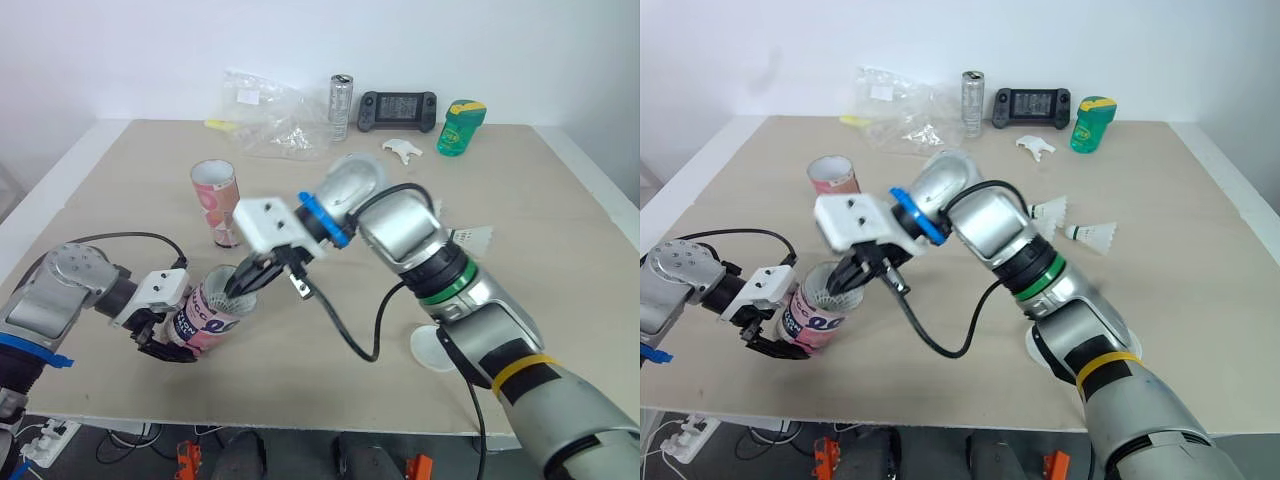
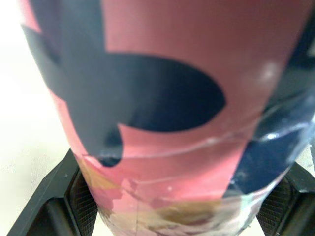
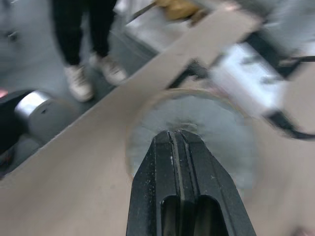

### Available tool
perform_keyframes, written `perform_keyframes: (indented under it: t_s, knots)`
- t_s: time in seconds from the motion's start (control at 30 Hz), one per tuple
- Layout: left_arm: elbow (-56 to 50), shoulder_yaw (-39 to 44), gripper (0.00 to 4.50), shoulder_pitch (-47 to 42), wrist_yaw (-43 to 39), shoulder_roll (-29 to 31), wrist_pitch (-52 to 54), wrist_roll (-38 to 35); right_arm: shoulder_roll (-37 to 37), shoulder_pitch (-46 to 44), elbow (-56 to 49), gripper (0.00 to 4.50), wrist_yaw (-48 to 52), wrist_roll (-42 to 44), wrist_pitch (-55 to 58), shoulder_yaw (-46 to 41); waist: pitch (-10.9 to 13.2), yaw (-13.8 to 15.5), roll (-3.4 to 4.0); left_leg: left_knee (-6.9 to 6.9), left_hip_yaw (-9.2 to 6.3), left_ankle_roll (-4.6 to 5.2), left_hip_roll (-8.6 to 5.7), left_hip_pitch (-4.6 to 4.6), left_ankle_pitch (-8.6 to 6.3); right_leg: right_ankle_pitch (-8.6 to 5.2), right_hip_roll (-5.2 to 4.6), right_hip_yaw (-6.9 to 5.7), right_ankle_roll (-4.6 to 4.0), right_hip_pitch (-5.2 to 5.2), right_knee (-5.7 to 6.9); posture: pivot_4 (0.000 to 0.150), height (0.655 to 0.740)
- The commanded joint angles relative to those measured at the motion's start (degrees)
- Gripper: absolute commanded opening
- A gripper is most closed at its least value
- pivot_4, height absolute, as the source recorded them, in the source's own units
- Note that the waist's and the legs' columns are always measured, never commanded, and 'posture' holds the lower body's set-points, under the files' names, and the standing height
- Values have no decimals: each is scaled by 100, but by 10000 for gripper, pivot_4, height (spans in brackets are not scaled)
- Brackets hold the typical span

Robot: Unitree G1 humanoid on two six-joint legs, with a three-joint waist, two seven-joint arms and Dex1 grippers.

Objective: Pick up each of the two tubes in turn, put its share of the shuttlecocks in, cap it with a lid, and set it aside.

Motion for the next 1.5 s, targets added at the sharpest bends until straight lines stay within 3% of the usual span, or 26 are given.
perform_keyframes:
  t_s: [0.03,0.3,0.57,0.77,1.1,1.23,1.43,1.5]
  knots:
    - [71,-77,37701,146,39,-50,70,240,388,-406,590,512,142,-420,-553,300,0,-4,0,0,1,0,0,-1,0,1,-1,1,1,1,0,1500,7236]
    - [-130,86,37701,334,121,0,218,205,1345,-827,1827,512,139,-759,-1104,297,-4,-4,-8,-2,-4,-2,3,-6,-1,-5,1,-11,-10,-22,3,1500,7236]
    - [-233,202,37701,432,143,-61,320,233,1136,-1101,1860,512,448,-109,-447,-641,-3,-3,-10,-4,-11,-4,5,-29,-2,0,2,-22,-3,-26,11,1500,7236]
    - [-213,207,37701,411,162,-139,324,253,-353,-959,695,512,468,946,189,-823,0,27,-17,-2,-12,-5,0,-35,-1,-5,-5,-20,0,-21,7,1500,7236]
    - [-659,633,37701,255,375,-712,232,-271,-2642,403,-896,512,226,824,351,-1682,8,150,-10,6,-4,-4,-14,-42,-1,-8,-18,-7,4,-24,3,1500,7236]
    - [-974,887,37701,103,647,-1214,346,-706,-3843,1422,-1750,11943,388,877,728,-2031,39,144,-64,10,-2,-5,-14,-83,-1,-1,-20,-5,20,-40,-15,1500,7236]
    - [-704,731,37701,-109,1094,-2034,-32,-693,-5118,2628,-2225,39805,468,788,418,-2034,48,97,-55,3,-9,11,-10,-90,-20,0,-5,-6,-2,-54,-11,1500,7236]
    - [-534,583,37701,-134,1197,-2350,-143,-609,-5326,2805,-2085,39805,468,636,148,-1902,49,78,-48,2,-8,16,-8,-86,-23,0,-1,-4,-6,-52,-11,1500,7236]
